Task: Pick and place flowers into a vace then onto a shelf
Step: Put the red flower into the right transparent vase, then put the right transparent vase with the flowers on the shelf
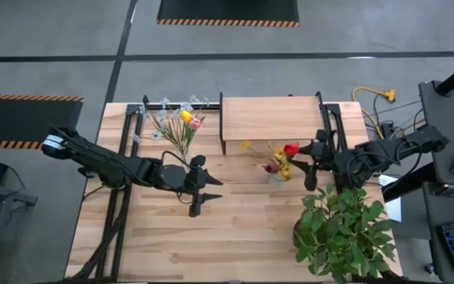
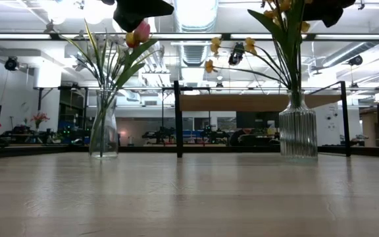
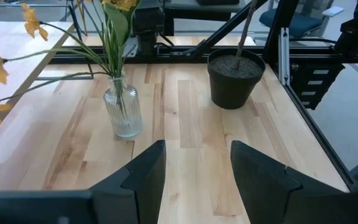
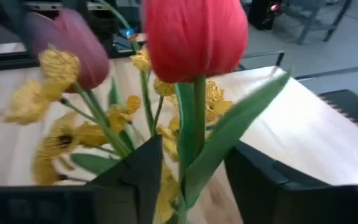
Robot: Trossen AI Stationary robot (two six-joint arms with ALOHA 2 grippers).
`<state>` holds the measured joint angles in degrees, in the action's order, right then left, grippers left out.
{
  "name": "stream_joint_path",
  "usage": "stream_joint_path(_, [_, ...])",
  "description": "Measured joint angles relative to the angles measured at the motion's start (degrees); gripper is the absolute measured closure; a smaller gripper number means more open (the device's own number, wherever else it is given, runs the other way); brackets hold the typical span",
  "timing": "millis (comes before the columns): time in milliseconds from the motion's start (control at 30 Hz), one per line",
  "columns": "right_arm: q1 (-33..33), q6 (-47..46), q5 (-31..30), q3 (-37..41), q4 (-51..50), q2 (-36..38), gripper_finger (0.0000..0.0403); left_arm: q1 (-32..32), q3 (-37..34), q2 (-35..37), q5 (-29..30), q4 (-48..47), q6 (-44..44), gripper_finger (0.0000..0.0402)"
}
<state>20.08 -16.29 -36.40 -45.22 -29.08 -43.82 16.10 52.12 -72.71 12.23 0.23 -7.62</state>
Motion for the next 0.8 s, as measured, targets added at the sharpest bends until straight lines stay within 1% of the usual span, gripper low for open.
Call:
stream_joint_path(133, [0.0, -1.4, 4.7, -3.5, -5.5, 1.3, 0.0205, 0.0, 0.0, 0.0, 0.0, 0.0, 0.0, 0.0236])
stream_joint_path(333, [0.0, -1.8, 5.4, -7.4, -10.2, 2.0, 0.0182, 0.0, 0.0, 0.0, 0.0, 0.0, 0.0, 0.0236])
stream_joint_path(467, [0.0, -2.8, 5.6, -9.6, -13.7, 2.3, 0.0179, 0.0, 0.0, 0.5, 0.0, -0.2, 0.9, 0.0236])
stream_joint_path(567, [0.4, -2.3, 6.5, -10.0, -14.3, 3.3, 0.0182, 0.0, -0.1, 2.7, 0.0, -0.1, 2.6, 0.0236])
stream_joint_path(700, [2.8, -0.4, 6.5, -8.3, -12.3, 5.7, 0.0190, 0.0, -2.7, 7.7, 0.5, 0.1, 4.5, 0.0236])
stream_joint_path(800, [5.1, -0.2, 5.9, -7.1, -11.8, 7.5, 0.0196, 0.0, -6.5, 13.1, 2.4, 0.0, 4.5, 0.0236])
